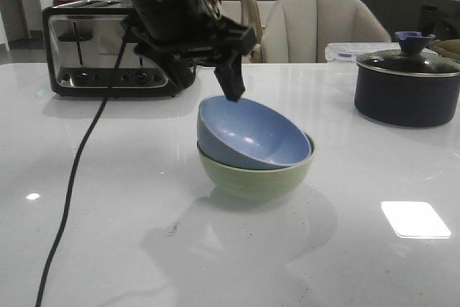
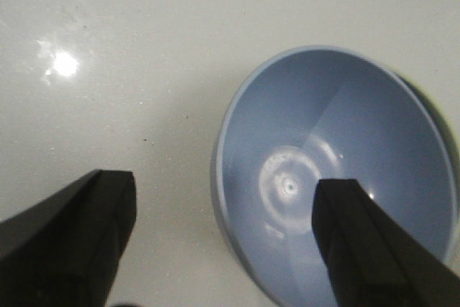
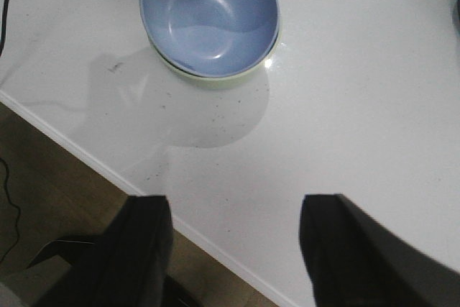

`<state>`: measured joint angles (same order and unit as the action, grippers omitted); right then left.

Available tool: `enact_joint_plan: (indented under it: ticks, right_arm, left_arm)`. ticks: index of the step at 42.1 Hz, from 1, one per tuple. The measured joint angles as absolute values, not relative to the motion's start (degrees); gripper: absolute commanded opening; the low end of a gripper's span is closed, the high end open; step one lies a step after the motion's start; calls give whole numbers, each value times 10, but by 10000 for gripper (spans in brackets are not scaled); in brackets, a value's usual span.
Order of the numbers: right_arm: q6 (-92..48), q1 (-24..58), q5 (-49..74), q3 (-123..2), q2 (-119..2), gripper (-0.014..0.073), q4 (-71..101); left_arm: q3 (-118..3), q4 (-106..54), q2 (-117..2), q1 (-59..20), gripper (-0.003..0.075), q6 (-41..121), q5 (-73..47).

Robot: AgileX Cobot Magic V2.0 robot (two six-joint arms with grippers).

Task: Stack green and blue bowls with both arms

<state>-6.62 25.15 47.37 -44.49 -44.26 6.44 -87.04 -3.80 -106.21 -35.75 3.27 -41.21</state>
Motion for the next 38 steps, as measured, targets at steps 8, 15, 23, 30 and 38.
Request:
enact_joint_plan:
  ticks: [8,15,23,30,38]
  right_arm:
    - [-66,252,474,-445,-443,503,64]
    - [-66,252,474,-445,-443,503,64]
    - [-66,252,474,-445,-443,503,64]
    - [-66,252,474,-445,-443,503,64]
    - [-66,252,474,-445,-443,503,60]
  left_arm:
    - [-853,-37,-955,-358,573,33,-456]
    - [-779,-37,-856,-358,573,33,-459]
    - [-680,-37,-730,-358,573,33,-462]
    - [-588,-37,-606,-358,573,33,-463]
    - [-501,-37,-480,-358,573,33,-467]
